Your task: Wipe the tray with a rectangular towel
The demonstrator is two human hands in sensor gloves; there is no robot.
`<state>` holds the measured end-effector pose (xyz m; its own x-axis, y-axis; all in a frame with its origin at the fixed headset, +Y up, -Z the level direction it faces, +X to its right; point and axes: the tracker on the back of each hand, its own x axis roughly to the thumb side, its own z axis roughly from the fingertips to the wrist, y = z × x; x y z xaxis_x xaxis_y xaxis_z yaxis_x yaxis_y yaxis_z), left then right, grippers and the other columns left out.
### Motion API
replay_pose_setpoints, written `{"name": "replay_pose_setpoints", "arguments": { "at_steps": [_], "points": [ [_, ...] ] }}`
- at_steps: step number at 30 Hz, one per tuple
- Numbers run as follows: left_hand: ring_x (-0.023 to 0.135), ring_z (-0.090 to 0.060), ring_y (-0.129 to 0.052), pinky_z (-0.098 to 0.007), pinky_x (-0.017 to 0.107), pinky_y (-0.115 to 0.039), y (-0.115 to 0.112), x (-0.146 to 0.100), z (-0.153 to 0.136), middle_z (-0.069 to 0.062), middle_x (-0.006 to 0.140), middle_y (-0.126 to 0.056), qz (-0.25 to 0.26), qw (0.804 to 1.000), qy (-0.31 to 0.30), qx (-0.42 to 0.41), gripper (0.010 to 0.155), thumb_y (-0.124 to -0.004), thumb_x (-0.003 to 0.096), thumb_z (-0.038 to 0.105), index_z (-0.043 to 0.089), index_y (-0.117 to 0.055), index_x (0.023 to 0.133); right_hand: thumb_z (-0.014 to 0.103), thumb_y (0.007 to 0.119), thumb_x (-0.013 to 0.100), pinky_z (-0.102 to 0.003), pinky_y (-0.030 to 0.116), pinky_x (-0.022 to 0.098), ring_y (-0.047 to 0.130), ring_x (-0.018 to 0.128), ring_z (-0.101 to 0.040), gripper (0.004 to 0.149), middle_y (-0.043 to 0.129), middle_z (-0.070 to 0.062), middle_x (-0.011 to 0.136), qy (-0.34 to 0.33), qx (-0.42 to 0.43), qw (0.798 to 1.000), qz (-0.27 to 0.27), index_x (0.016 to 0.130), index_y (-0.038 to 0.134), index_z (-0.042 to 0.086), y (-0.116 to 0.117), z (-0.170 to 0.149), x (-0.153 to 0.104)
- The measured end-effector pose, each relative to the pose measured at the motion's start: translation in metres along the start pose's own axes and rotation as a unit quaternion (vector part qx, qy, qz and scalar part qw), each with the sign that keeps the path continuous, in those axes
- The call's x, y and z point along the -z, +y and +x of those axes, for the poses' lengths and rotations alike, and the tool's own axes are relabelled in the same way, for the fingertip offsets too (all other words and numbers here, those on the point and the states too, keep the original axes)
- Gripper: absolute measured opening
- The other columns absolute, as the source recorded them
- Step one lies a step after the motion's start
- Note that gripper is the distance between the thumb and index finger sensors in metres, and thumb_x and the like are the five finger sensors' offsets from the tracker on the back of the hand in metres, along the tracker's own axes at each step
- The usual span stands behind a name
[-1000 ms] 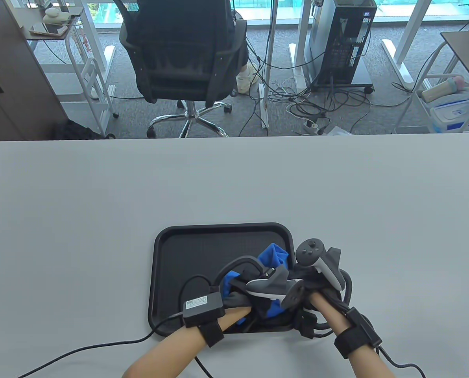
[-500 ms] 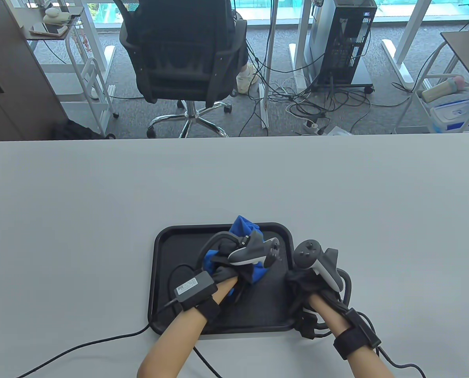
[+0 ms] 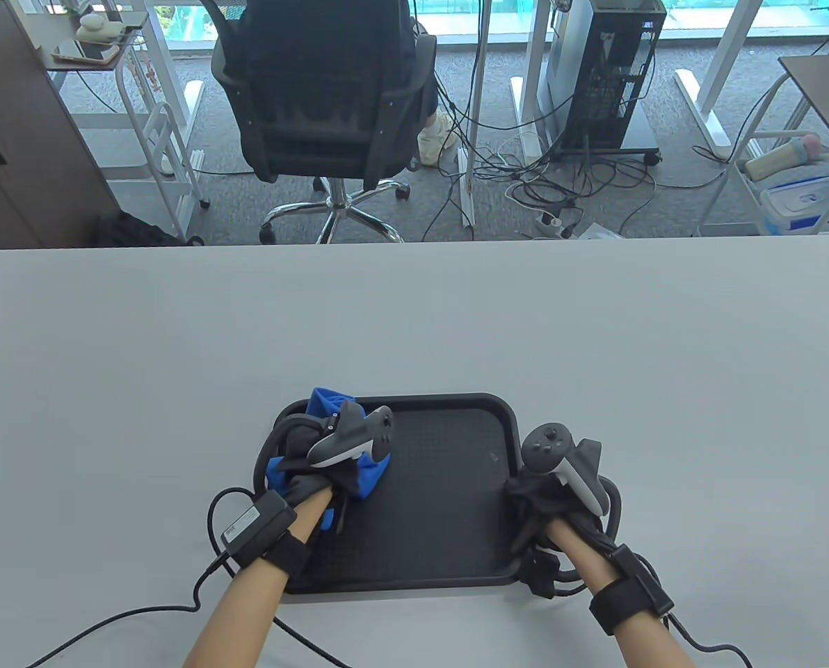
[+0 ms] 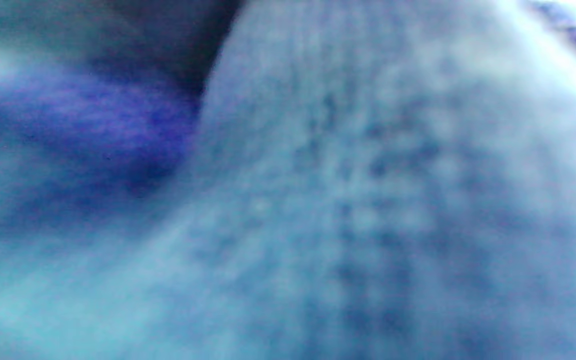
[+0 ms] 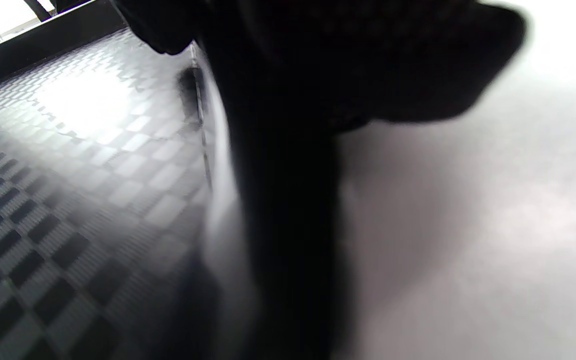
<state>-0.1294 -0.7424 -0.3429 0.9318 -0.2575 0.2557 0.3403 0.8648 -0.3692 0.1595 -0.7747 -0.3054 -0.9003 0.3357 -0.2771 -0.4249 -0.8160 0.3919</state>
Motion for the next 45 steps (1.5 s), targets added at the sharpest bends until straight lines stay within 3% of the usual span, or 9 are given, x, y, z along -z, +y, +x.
{"name": "replay_pose_setpoints", "arguments": {
  "at_steps": [9,21,34,45],
  "points": [
    [0.075,-0.022,-0.092,-0.05,0.061,-0.075,-0.021,-0.048,0.002,-0.013,0.104,-0.07,-0.008,0.996,-0.088,0.023,0.058,-0.078,0.0486,0.033,0.018,-0.058,0.102,0.039,0.074,0.048,-0.034,0.082,0.001,0.094,0.01,-0.02,0.046,0.091,-0.014,0.035,0.001,0.003,1.0,0.003,0.075,0.067,0.002,0.0,-0.001,0.0],
    [0.075,-0.021,-0.093,-0.049,0.061,-0.076,-0.024,-0.083,0.055,-0.015,0.104,-0.069,0.014,0.975,-0.209,0.072,0.059,-0.076,0.049,0.035,0.018,-0.058,0.102,0.038,0.072,0.049,-0.035,0.082,0.002,0.094,0.01,-0.02,0.046,0.09,-0.014,0.036,-0.002,0.003,1.0,0.012,0.075,0.066,0.001,-0.001,-0.001,0.001],
    [0.075,-0.021,-0.093,-0.049,0.061,-0.075,0.004,-0.073,0.134,-0.014,0.104,-0.069,0.034,0.953,-0.276,0.118,0.059,-0.076,0.0491,0.035,0.018,-0.057,0.103,0.038,0.072,0.049,-0.034,0.082,0.002,0.094,0.011,-0.02,0.046,0.09,-0.013,0.036,-0.007,0.0,1.0,0.012,0.076,0.066,0.002,-0.001,-0.001,0.002],
    [0.078,-0.021,-0.09,-0.05,0.062,-0.073,0.025,-0.041,0.154,-0.012,0.107,-0.066,0.033,0.965,-0.239,0.104,0.059,-0.075,0.0502,0.034,0.021,-0.055,0.104,0.038,0.072,0.049,-0.035,0.081,0.004,0.094,0.013,-0.02,0.046,0.09,-0.013,0.037,-0.009,0.008,1.0,0.02,0.077,0.065,0.002,0.0,-0.002,0.002]
  ]
}}
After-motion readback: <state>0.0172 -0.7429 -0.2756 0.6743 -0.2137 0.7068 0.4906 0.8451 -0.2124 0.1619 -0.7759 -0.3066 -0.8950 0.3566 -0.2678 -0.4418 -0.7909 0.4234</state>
